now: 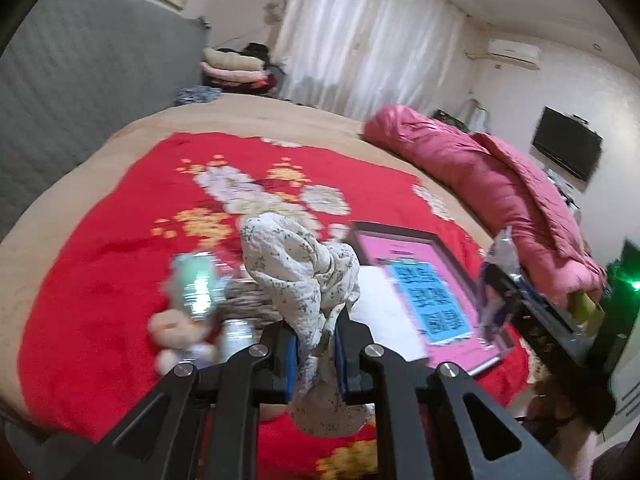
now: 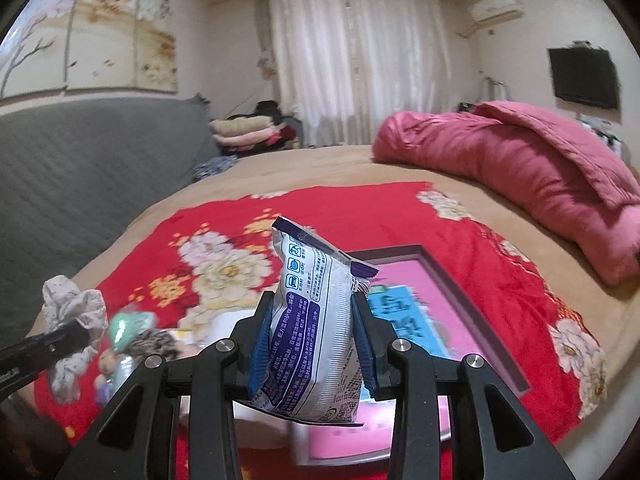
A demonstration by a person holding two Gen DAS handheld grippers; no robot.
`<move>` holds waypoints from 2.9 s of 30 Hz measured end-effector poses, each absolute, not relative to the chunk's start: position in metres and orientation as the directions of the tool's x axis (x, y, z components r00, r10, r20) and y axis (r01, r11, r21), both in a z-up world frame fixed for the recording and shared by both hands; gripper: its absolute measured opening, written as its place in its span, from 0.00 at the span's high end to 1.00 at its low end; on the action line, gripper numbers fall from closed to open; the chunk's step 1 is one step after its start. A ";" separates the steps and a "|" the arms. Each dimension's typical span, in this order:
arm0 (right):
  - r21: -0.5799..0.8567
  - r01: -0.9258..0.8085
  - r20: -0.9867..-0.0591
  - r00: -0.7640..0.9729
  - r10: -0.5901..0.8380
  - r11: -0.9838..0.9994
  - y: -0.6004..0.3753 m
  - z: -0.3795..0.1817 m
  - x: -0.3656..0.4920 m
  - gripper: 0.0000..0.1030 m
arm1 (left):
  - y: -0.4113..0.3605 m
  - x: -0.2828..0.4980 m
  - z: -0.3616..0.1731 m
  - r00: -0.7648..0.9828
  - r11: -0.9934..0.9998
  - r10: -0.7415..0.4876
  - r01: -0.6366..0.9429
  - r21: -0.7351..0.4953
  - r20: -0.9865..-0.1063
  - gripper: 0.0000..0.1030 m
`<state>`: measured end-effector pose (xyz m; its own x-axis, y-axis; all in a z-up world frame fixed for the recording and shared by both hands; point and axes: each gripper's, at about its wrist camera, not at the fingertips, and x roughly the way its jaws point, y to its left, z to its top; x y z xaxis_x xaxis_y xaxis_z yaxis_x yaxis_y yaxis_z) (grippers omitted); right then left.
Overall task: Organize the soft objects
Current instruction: 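Carry the scrunchie with the left tool while the right tool carries the snack bag to the pink book tray, then lower and release the scrunchie with the left tool while the right tool releases the snack bag onto the tray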
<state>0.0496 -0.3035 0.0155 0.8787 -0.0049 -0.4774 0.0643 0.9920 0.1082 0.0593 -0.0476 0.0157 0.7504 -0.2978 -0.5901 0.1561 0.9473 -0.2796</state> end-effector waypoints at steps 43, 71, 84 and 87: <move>0.154 0.291 -0.626 0.768 -0.135 0.944 -0.416 -0.048 0.075 0.63 | -0.304 0.127 -0.073 0.318 0.809 -0.335 0.579 -0.099 -0.887 0.82; 0.126 0.335 -0.780 0.614 -0.116 0.934 -0.424 -0.085 0.105 0.34 | -0.302 0.129 -0.081 0.292 0.810 -0.340 0.574 -0.121 -0.894 0.80; 0.133 0.399 -0.804 0.579 -0.137 0.907 -0.435 -0.091 0.104 0.29 | -0.303 0.129 -0.082 0.291 0.810 -0.342 0.572 -0.124 -0.893 0.77; 0.065 0.402 -0.811 0.555 -0.186 0.914 -0.429 -0.090 0.107 0.28 | -0.304 0.130 -0.083 0.289 0.810 -0.344 0.572 -0.127 -0.894 0.75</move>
<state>0.1072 -0.4286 -0.0902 0.5550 -0.1862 -0.8108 0.4015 0.9135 0.0651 0.1302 -0.3036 -0.0827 0.2888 -0.3437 -0.8936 0.5719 0.8104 -0.1268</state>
